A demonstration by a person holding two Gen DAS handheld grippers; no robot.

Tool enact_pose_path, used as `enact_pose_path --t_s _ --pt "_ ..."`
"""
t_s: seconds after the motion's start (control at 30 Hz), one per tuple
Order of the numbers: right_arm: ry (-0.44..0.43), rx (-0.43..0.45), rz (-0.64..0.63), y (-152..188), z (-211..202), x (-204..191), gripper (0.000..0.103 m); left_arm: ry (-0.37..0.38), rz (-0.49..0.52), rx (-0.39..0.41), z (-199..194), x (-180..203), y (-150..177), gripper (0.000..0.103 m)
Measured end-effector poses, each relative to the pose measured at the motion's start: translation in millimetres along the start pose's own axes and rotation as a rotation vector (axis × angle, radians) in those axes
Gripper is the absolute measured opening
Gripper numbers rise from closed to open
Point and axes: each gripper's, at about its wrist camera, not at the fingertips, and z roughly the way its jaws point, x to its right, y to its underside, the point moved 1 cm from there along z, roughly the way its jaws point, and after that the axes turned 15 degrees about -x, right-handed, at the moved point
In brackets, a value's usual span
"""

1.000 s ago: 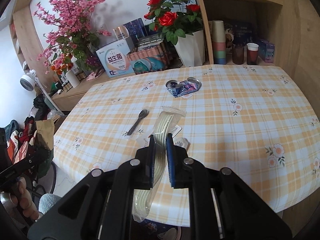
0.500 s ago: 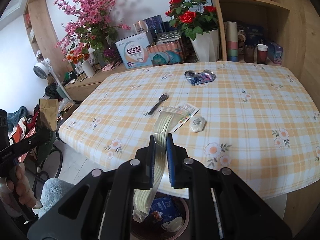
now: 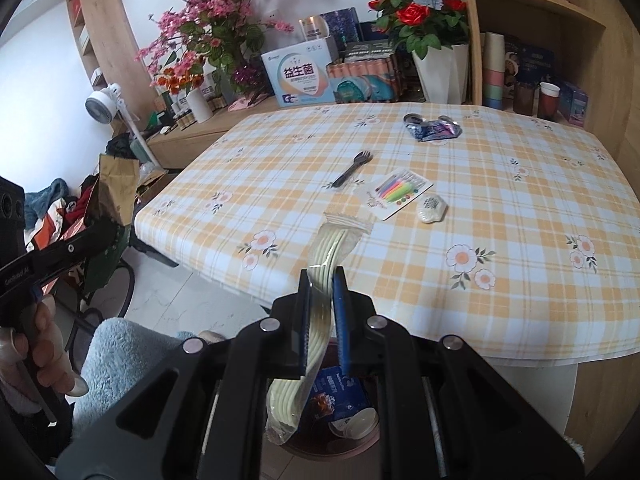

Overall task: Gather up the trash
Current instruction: 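Carry the tea packet and plastic strip over the bin with both tools, then open the right tool to drop the strip while the left tool holds the tea packet, then lower the tea packet into the bin and open the left tool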

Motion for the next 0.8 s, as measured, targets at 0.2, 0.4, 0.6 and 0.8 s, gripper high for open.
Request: enact_pose_path --t_s 0.2,0.4,0.6,0.8 --pt "-0.024 -0.038 -0.028 -0.3 9.5 -13.9 0.021 0.003 -0.006 0.006 -3.2 -3.0 1.6 0.018" --pt "-0.017 -0.044 -0.030 -1.2 13.6 -15.0 0.027 0.002 -0.002 0.002 -2.8 -4.2 3.9 0.018" --pt "0.031 -0.014 -0.006 -7.1 7.1 -2.9 0.052 -0.044 0.083 -0.012 3.0 5.8 6.2 0.018" --pt "0.089 0.028 0.028 -20.9 -4.6 15.2 0.088 -0.031 0.113 -0.044 15.9 7.5 6.7 0.018"
